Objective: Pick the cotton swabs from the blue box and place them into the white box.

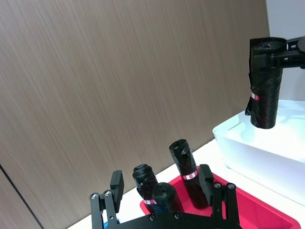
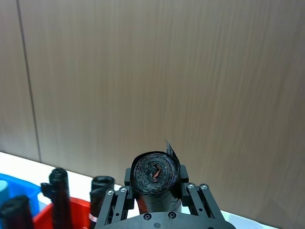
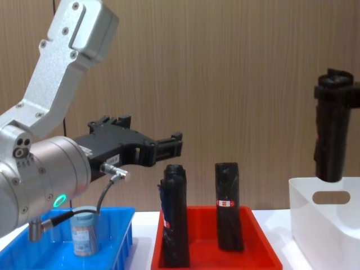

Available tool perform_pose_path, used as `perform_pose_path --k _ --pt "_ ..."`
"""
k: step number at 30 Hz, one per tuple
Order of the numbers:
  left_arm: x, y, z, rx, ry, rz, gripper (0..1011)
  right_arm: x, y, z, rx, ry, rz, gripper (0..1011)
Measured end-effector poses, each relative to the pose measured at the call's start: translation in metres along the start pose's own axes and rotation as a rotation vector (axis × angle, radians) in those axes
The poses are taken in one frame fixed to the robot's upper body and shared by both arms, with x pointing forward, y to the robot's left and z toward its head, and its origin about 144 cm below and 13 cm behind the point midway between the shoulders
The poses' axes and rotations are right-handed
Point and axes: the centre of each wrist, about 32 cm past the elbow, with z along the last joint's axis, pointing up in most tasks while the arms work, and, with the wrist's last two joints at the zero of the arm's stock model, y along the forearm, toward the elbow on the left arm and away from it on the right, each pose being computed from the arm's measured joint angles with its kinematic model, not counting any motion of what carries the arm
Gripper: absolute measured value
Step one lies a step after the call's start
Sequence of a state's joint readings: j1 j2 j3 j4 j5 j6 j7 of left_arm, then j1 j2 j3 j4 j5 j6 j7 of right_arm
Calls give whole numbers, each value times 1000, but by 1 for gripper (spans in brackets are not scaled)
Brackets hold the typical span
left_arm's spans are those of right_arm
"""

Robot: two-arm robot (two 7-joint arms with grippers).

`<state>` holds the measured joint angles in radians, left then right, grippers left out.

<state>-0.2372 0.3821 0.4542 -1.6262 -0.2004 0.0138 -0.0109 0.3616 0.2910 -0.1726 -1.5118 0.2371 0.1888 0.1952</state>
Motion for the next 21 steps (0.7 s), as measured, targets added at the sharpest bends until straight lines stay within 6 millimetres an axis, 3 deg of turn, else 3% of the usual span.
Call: perform_pose_path --k 21 --pt "0 0 0 0 0 0 1004 17 22 -52 -137 5 -77 508"
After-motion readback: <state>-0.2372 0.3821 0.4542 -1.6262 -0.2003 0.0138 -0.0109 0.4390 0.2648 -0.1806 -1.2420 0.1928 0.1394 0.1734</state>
